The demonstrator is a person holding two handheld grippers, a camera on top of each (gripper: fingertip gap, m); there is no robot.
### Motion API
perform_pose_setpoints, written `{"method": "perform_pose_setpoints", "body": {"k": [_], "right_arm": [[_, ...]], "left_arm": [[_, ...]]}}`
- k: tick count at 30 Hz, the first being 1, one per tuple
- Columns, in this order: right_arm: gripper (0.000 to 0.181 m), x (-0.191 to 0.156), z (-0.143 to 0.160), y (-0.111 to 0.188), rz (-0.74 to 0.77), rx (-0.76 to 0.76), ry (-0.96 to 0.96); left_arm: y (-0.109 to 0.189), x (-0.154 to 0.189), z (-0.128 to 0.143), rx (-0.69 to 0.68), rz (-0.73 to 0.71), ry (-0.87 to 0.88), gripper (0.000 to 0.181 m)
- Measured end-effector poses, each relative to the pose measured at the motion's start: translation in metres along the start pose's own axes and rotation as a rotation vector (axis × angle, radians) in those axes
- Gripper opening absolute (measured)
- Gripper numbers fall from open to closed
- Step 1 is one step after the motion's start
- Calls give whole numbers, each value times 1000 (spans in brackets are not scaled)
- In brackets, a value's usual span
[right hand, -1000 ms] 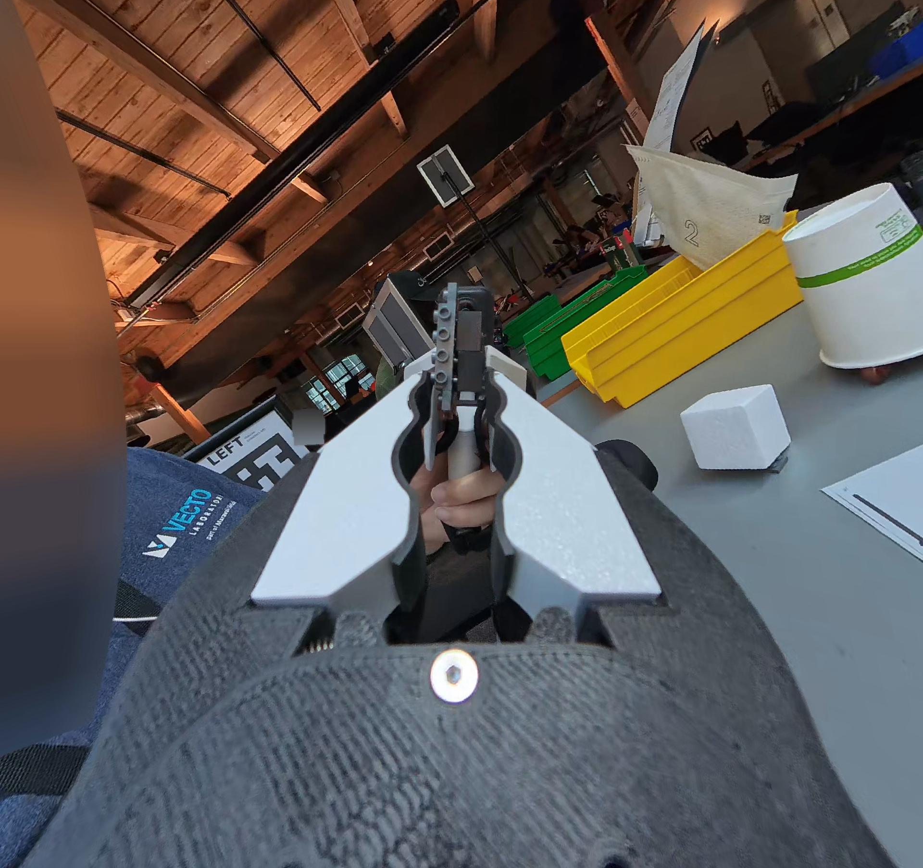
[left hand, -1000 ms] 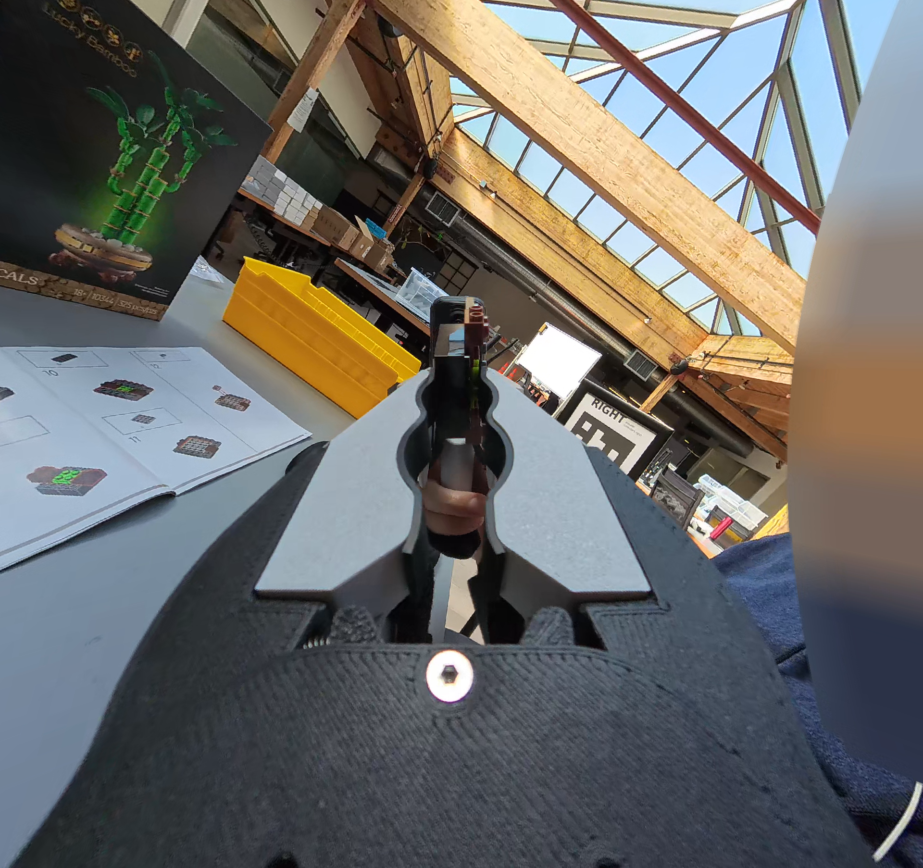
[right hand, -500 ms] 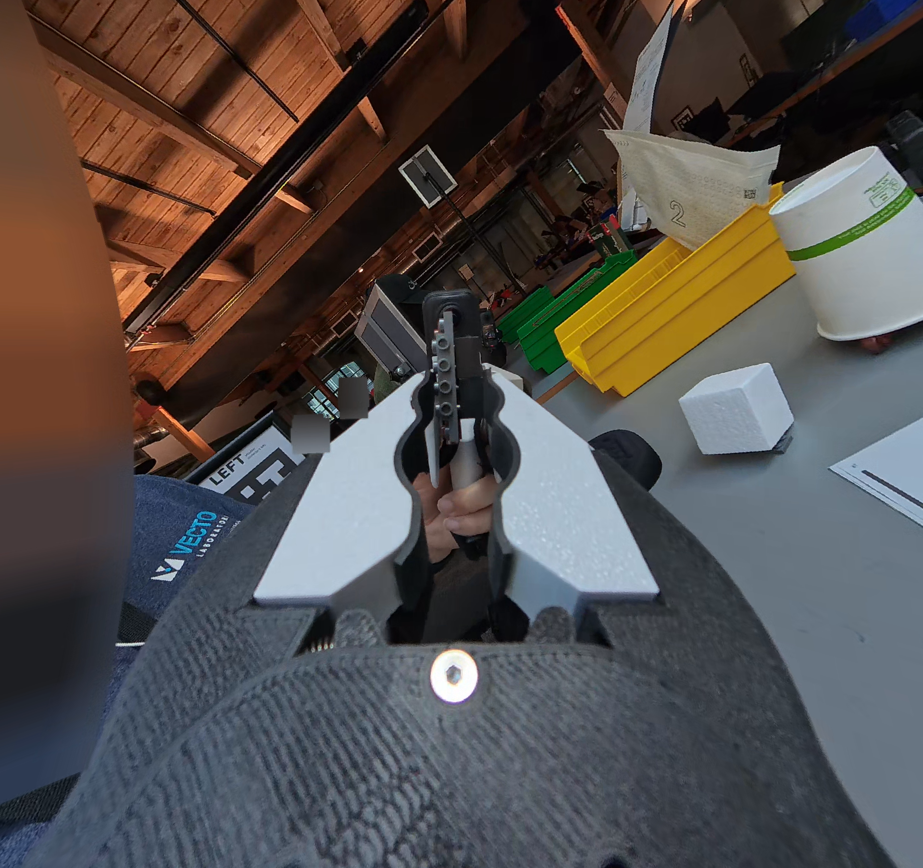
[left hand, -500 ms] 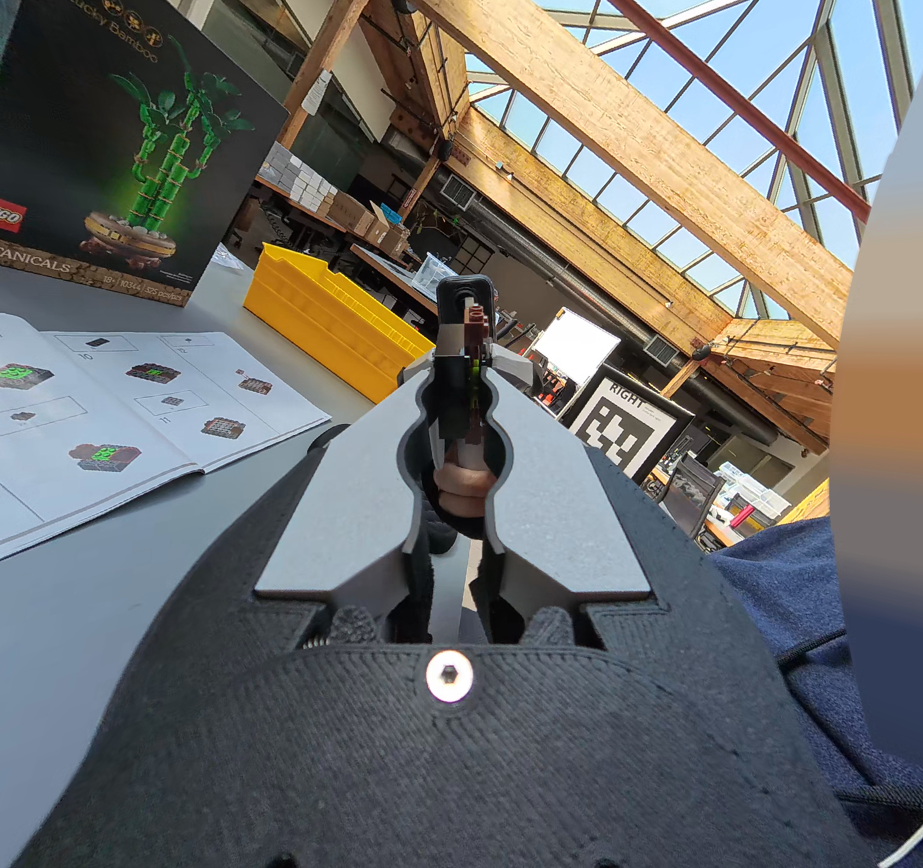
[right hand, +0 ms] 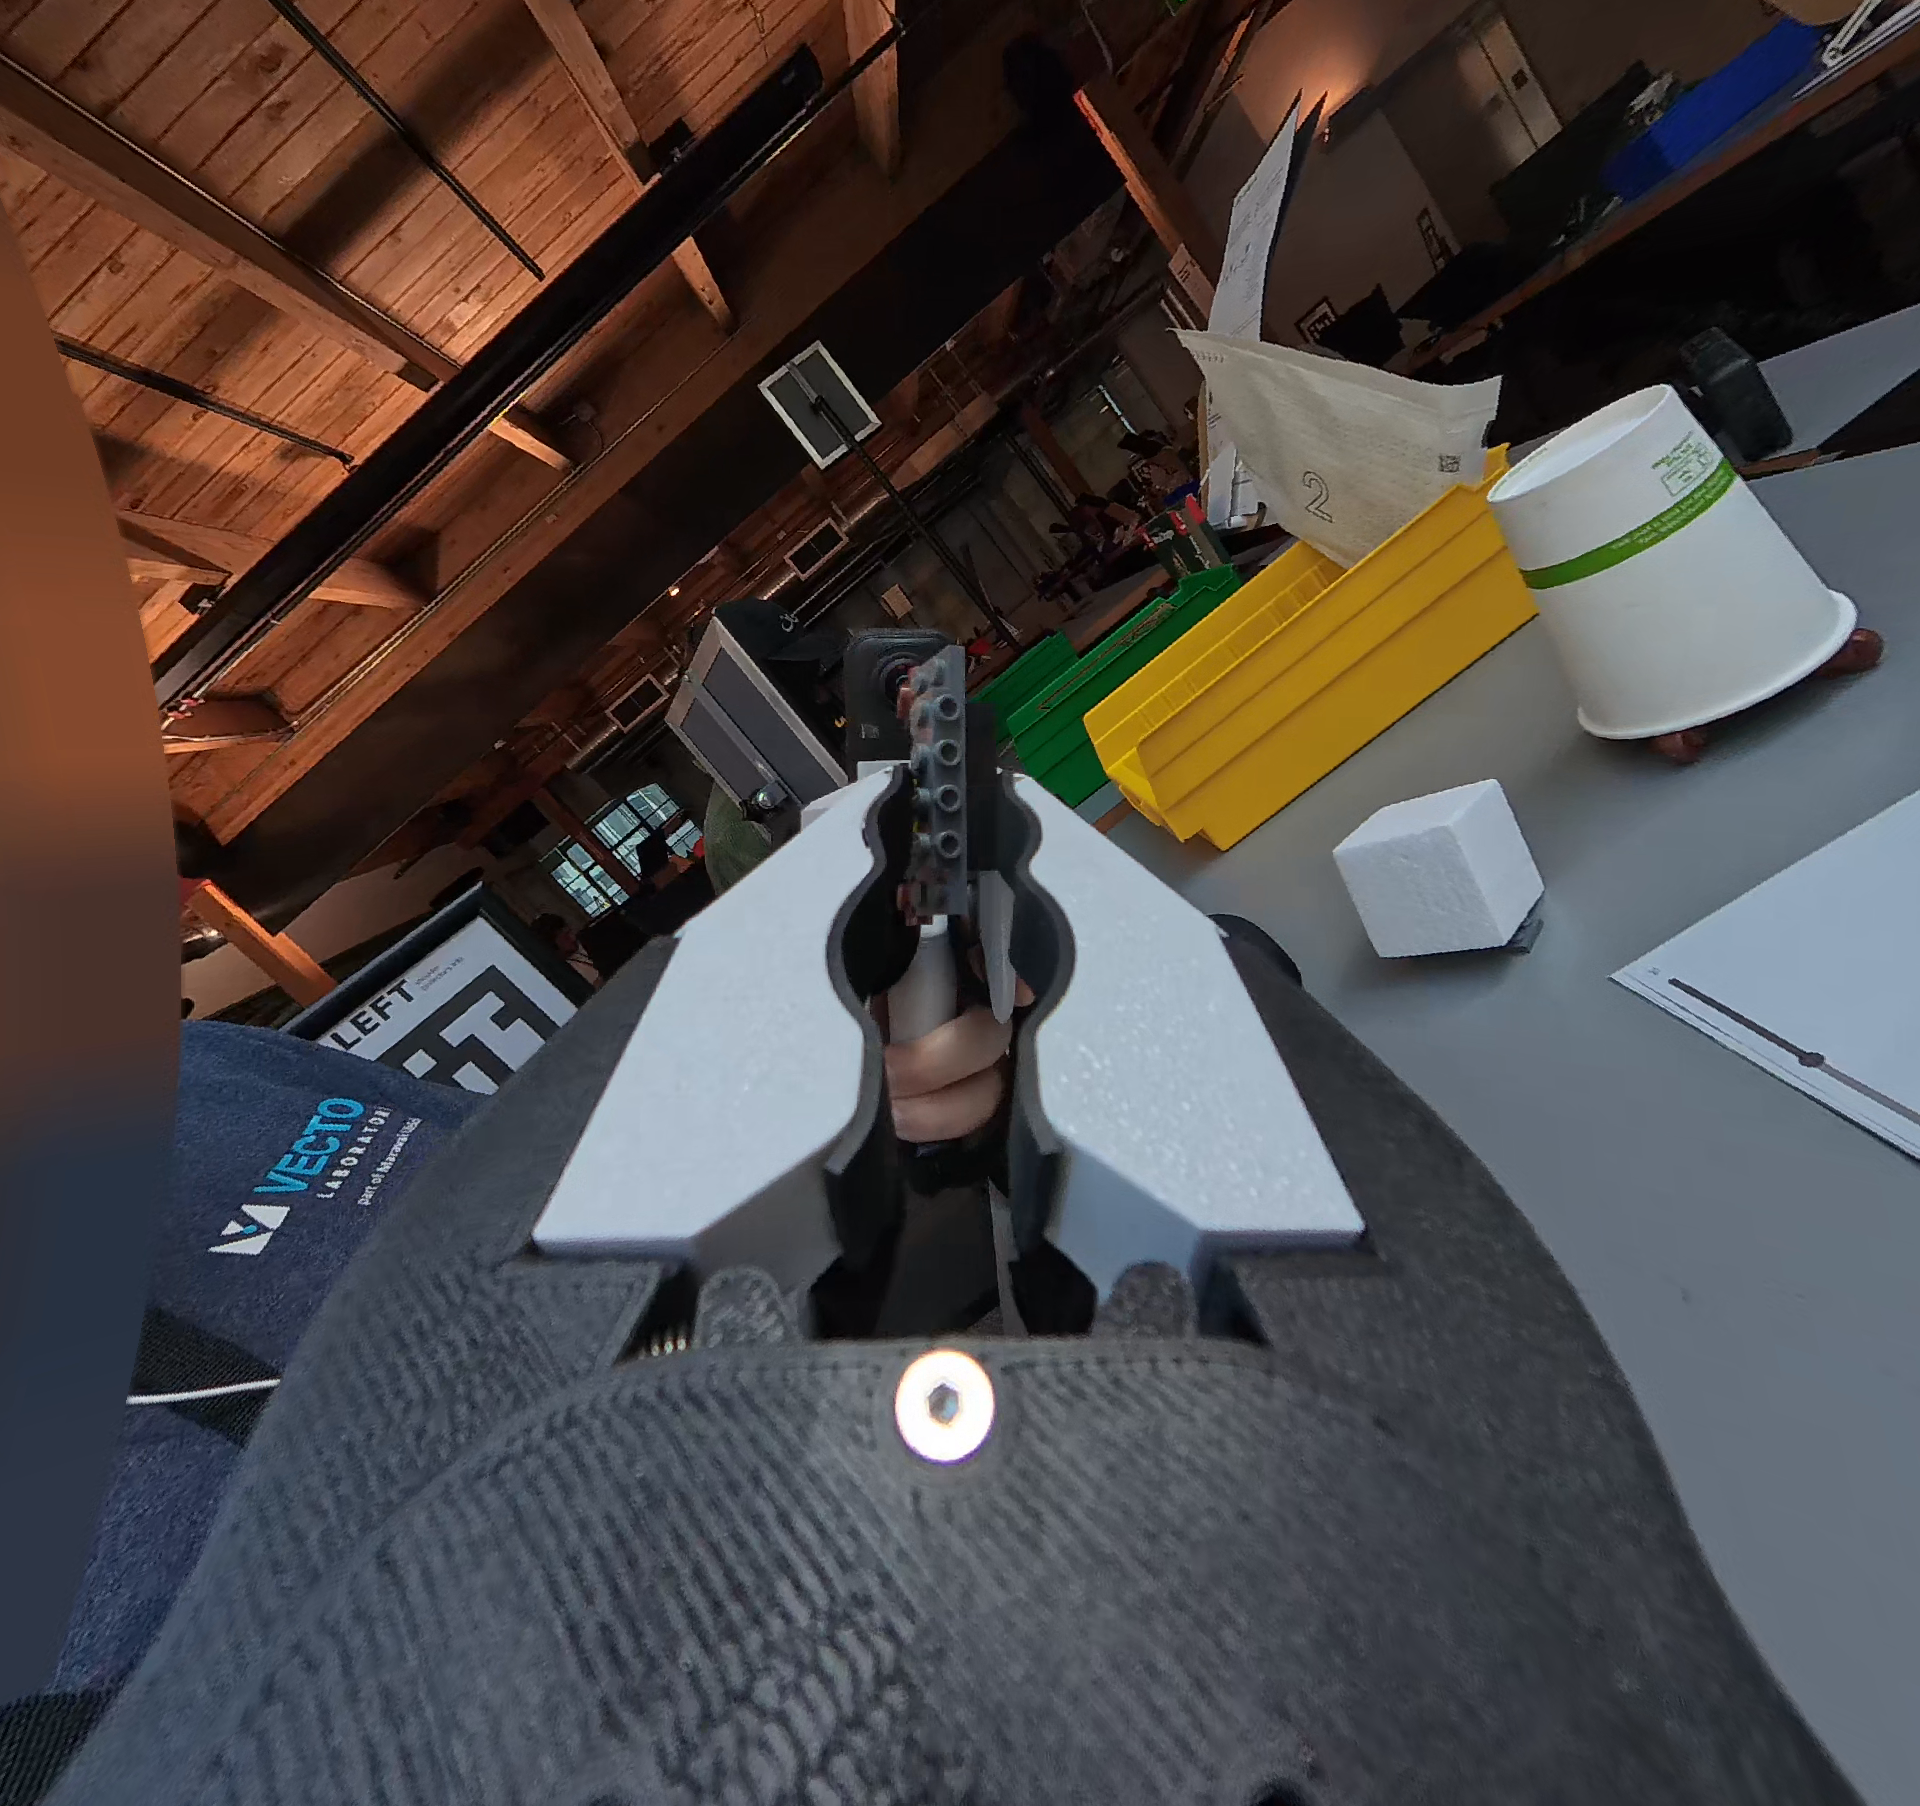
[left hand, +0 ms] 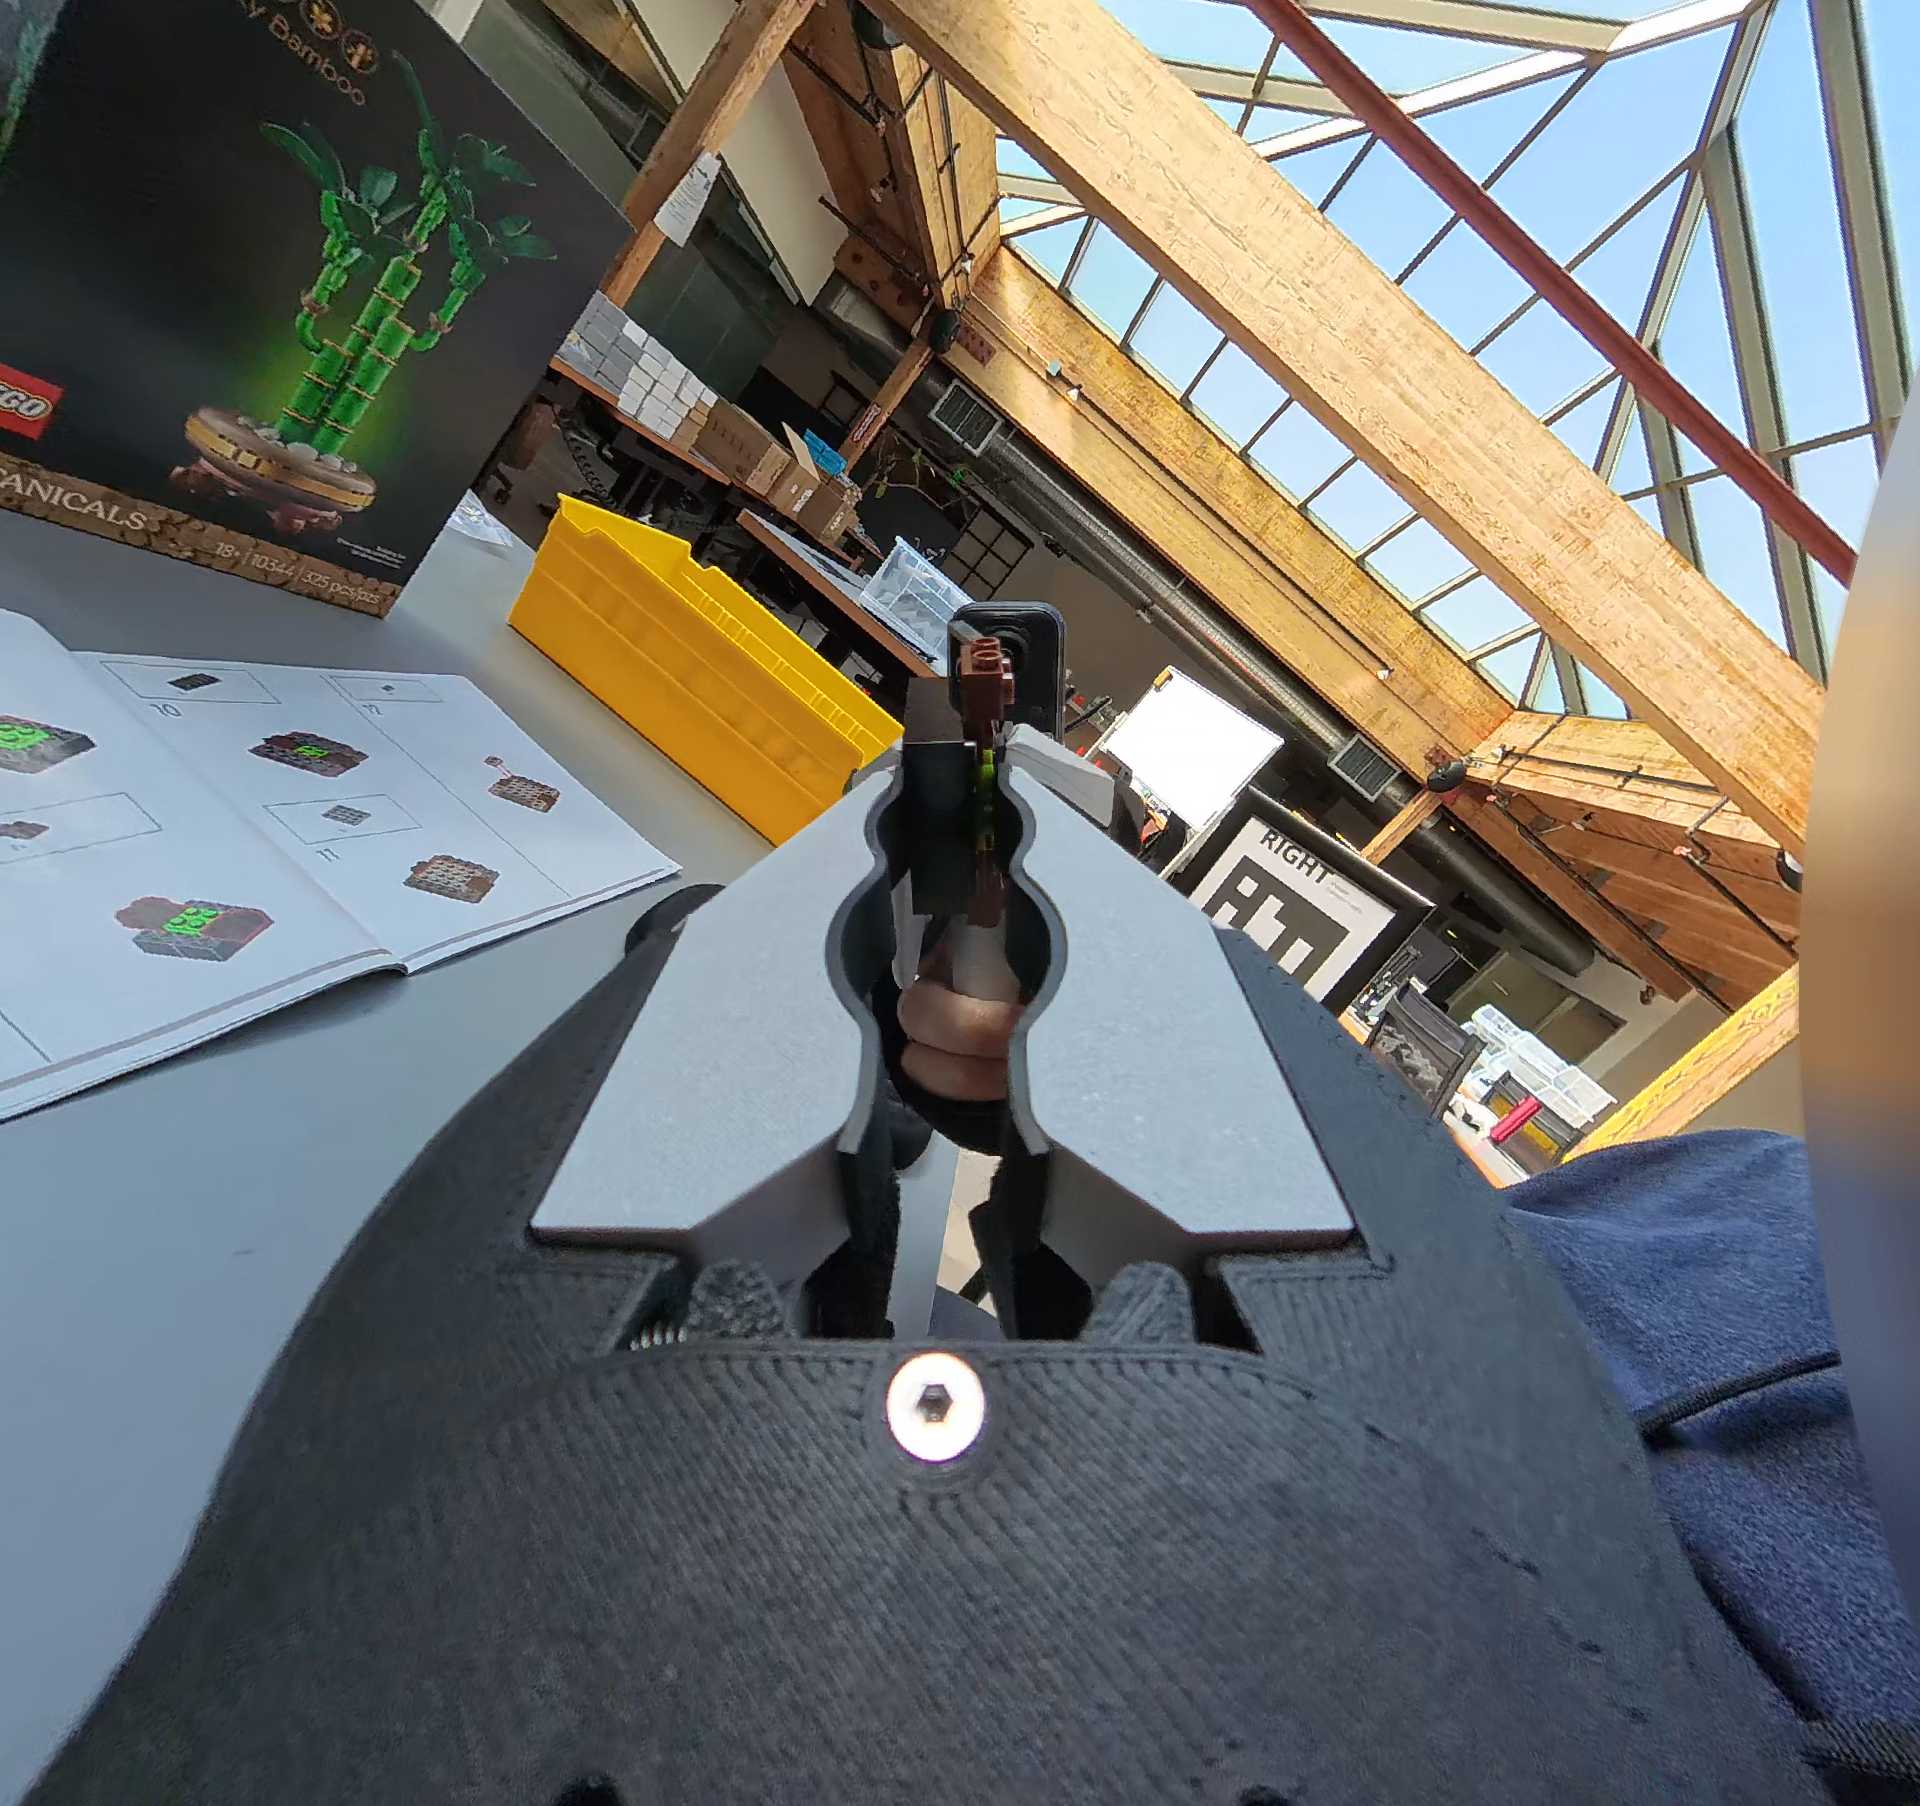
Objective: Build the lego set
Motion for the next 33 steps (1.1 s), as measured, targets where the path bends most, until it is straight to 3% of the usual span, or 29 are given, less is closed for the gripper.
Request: {"method": "perform_pose_setpoints", "body": {"k": [20, 33], "right_arm": [[16, -8, -2, 2, 65, -21, 38], [12, 38, 16, 23, 204, -28, -35]], "left_arm": [[-3, 0, 2, -7, 31, 71, 13], [8, -44, 14, -10, -57, 202, 12]]}}
Point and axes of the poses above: each gripper's, where its closed fingertips meet, y back along the fingers, z out of its underside, x = y × z across the jaws, the point moved 7 cm from there along y, back along the fingers, and after that the axes turned 12 degrees about -z, right-handed, at the moved point
